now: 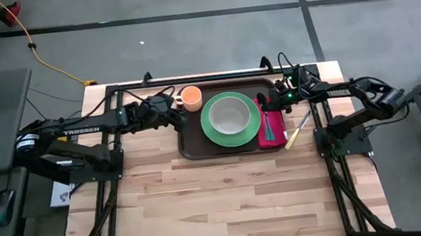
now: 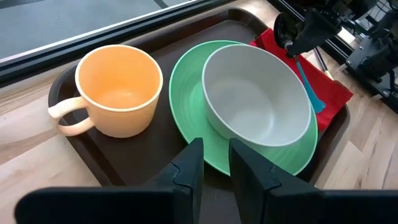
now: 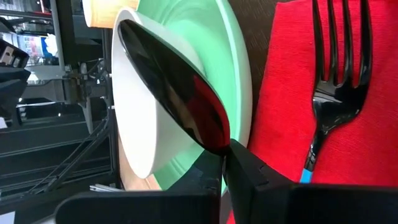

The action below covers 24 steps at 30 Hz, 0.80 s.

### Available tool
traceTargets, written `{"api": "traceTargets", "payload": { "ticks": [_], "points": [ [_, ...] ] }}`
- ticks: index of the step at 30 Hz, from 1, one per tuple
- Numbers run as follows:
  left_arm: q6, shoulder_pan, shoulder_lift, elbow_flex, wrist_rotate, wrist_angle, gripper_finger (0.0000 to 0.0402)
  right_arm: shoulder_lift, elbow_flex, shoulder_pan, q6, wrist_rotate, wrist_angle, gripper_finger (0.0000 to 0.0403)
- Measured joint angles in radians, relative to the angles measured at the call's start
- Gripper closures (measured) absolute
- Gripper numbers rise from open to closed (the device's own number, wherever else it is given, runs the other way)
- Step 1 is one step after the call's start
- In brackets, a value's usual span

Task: Set up tray
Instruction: Put the blue spoon on top of the red table napkin to the right of the green plate on the brown tray

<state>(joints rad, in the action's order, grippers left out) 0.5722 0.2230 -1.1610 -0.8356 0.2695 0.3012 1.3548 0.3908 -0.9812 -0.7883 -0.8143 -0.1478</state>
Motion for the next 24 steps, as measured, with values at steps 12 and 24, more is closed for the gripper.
{"api": "traceTargets", "payload": {
  "ticks": [12,24],
  "points": [
    [0.0,0.0,0.0,0.0,0.003,-0.012,0.0295,0.0,0.0,0.0,-0.035,0.004,-0.019,0.0403],
    [0.001,0.0,0.0,0.0,0.003,-0.015,0.0295,0.029,0.0,0.034,-0.042,0.056,-0.022,0.0403]
  ]
}}
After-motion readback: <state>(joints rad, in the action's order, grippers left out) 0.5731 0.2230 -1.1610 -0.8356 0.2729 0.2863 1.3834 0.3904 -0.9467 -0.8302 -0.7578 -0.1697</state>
